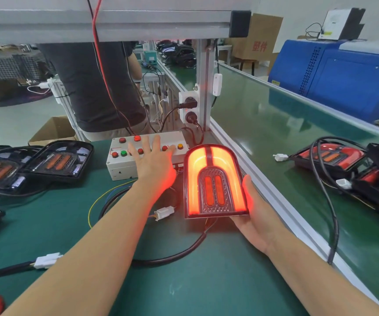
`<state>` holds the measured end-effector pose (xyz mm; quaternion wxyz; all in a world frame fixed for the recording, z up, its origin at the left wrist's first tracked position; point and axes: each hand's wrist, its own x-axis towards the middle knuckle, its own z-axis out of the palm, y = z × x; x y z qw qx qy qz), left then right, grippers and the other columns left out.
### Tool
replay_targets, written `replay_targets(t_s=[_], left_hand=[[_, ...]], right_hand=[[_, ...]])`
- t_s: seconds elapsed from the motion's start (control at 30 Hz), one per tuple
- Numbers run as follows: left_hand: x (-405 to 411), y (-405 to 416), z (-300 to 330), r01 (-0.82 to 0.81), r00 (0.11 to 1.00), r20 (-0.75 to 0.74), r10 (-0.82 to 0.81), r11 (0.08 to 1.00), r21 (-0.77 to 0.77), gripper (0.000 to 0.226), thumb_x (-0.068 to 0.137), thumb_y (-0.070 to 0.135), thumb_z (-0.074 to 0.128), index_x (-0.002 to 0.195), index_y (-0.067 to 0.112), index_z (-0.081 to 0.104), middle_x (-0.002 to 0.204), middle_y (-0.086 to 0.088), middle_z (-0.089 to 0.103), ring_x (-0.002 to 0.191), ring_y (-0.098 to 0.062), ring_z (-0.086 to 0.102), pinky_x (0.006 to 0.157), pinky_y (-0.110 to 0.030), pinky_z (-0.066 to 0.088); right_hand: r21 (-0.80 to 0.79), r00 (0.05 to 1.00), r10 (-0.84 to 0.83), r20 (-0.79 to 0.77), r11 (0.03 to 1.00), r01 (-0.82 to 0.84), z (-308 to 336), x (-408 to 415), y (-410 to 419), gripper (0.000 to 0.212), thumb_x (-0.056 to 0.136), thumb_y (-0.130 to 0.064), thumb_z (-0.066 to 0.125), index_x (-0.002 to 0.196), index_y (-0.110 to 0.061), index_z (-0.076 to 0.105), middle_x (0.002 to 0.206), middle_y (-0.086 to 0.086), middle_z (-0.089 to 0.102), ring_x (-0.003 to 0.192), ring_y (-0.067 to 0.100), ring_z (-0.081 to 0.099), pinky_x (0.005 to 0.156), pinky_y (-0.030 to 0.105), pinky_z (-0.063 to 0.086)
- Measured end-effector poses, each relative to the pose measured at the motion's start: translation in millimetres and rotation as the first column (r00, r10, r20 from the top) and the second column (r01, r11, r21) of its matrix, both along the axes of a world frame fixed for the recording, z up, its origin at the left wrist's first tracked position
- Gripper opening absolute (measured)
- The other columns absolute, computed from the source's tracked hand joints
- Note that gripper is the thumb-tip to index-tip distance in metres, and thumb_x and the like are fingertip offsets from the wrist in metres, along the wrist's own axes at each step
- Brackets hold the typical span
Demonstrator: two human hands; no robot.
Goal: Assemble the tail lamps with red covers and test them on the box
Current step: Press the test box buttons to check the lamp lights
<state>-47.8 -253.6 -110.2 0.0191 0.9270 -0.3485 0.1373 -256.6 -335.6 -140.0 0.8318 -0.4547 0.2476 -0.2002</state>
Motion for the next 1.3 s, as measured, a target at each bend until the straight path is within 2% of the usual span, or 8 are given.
replay_targets(t_s=[0.33,0.47,0.63,0.87,0.97,1.1,1.2,1.3], left_hand=[[1,1,-1,0.009,1.0,0.0,-0.009,1.0,-0.012,0.068,0.083,0.018,0.056,0.143,0.038,0.031,0.156,-0.011,0.014,0.144,-0.037,-0.001,0.11,-0.063,-0.006],[3,2,0,0.019,1.0,-0.003,-0.019,1.0,0.008,0.065,0.084,0.023,0.054,0.143,0.037,0.031,0.155,-0.011,0.016,0.143,-0.038,0.002,0.11,-0.062,-0.002],[2,2,1,0.022,0.999,-0.025,-0.022,0.999,0.026,0.066,0.083,0.023,0.054,0.143,0.037,0.03,0.154,-0.011,0.017,0.143,-0.039,0.004,0.112,-0.06,0.001],[4,5,10,0.041,0.989,-0.144,-0.028,0.996,0.085,0.068,0.085,0.023,0.051,0.146,0.038,0.024,0.157,-0.01,0.008,0.144,-0.037,0.0,0.112,-0.06,-0.001],[5,15,21,0.05,0.956,-0.286,-0.07,0.996,-0.074,0.071,0.084,0.012,0.049,0.147,0.032,0.023,0.157,-0.007,0.012,0.143,-0.031,0.008,0.113,-0.058,0.007],[12,58,44,0.019,0.929,-0.326,-0.173,0.905,-0.426,0.05,0.079,-0.004,0.048,0.122,0.019,0.059,0.128,-0.005,0.052,0.119,-0.026,0.046,0.102,-0.041,0.037],[8,99,53,0.105,0.891,-0.381,-0.246,0.929,-0.356,0.032,0.081,-0.002,0.051,0.096,0.017,0.072,0.097,-0.001,0.067,0.09,-0.02,0.059,0.088,-0.031,0.047],[-11,120,41,0.235,0.813,-0.496,-0.305,0.951,-0.201,0.015,0.082,0.018,0.063,0.093,0.024,0.072,0.079,0.013,0.063,0.078,-0.013,0.059,0.08,-0.027,0.049]], right_hand=[[0.011,0.999,-0.02,-0.035,1.0,0.02,6,-7,4,0.051,0.085,-0.058,0.041,0.1,-0.025,0.078,0.114,0.006,0.072,0.106,0.018,0.068,0.095,0.036,0.046],[0.022,0.997,-0.027,-0.067,0.999,0.028,11,-14,6,0.049,0.092,-0.052,0.04,0.089,-0.024,0.08,0.105,0.006,0.075,0.092,0.017,0.072,0.084,0.036,0.051],[0.04,0.987,-0.044,-0.155,0.998,0.051,18,-20,6,0.047,0.095,-0.047,0.042,0.105,-0.013,0.071,0.106,0.01,0.074,0.096,0.023,0.072,0.082,0.04,0.053],[0.015,0.964,-0.078,-0.255,0.996,0.084,26,-16,7,0.042,0.101,-0.041,0.04,0.1,-0.011,0.07,0.097,0.011,0.076,0.085,0.023,0.073,0.072,0.04,0.054],[-0.079,0.951,-0.075,-0.3,0.995,0.053,27,-17,6,0.041,0.101,-0.041,0.04,0.096,-0.015,0.072,0.095,0.01,0.076,0.084,0.02,0.073,0.076,0.04,0.055],[-0.256,0.93,-0.115,-0.35,0.966,0.023,30,-24,0,0.043,0.102,-0.037,0.041,0.088,-0.012,0.073,0.085,0.01,0.076,0.075,0.02,0.071,0.084,0.042,0.051],[-0.483,0.881,-0.255,-0.398,0.875,0.036,35,-28,-4,0.034,0.099,-0.034,0.044,0.111,-0.008,0.062,0.102,0.013,0.071,0.095,0.03,0.063,0.097,0.041,0.044],[-0.856,0.843,-0.484,-0.236,0.514,0.054,44,-25,9,0.034,0.096,-0.031,0.051,0.128,-0.019,0.056,0.13,0.0,0.055,0.113,0.015,0.049,0.097,0.03,0.033]])
